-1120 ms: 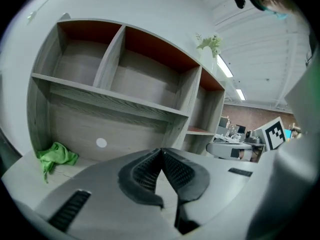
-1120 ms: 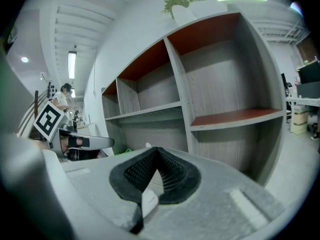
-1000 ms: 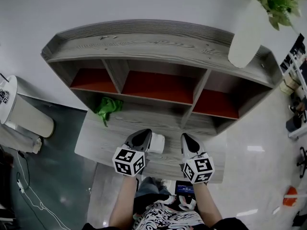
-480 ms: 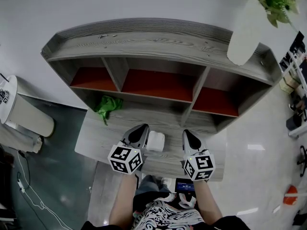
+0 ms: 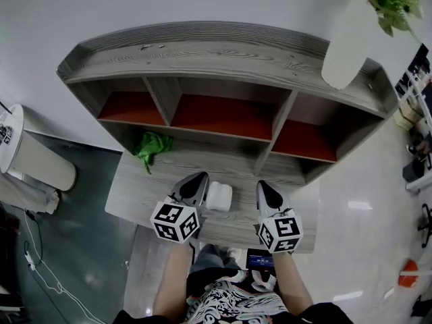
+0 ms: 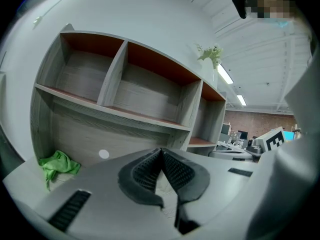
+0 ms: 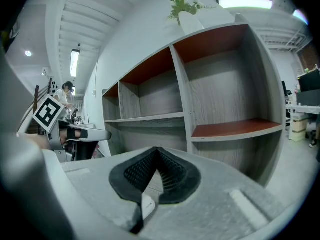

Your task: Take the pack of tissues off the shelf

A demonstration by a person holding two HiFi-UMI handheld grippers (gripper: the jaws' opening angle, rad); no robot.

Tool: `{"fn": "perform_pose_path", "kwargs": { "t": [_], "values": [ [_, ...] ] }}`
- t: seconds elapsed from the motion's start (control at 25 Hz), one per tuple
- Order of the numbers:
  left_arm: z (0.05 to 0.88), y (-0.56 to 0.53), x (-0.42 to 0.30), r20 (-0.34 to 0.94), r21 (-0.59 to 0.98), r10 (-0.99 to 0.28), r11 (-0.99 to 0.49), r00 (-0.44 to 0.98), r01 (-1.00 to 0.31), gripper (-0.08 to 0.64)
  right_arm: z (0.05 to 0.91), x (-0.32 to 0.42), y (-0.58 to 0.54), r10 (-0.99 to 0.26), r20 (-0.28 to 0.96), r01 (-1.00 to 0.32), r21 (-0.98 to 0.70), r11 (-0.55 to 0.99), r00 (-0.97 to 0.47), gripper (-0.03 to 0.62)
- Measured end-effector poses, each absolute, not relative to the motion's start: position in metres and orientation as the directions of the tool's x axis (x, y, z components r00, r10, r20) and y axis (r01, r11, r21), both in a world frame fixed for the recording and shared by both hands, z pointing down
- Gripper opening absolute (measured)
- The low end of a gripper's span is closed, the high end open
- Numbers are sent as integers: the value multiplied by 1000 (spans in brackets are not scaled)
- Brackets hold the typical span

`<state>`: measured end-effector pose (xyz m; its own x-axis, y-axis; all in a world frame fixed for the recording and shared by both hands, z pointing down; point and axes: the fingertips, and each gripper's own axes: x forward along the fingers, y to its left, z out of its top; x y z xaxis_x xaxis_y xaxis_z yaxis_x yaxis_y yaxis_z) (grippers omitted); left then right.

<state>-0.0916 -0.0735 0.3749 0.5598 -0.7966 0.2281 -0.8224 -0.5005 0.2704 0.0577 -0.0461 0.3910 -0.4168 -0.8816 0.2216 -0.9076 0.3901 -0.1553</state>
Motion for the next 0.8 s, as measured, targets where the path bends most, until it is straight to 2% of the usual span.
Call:
{"fn": "perform_pose_path", "kwargs": {
  "t": [0.8],
  "values": [
    [379,-75,-92,239,264,-784,-516,573,-815,8,396,54,-50,-880,227,-908,-151,392,-418,4]
  ]
}}
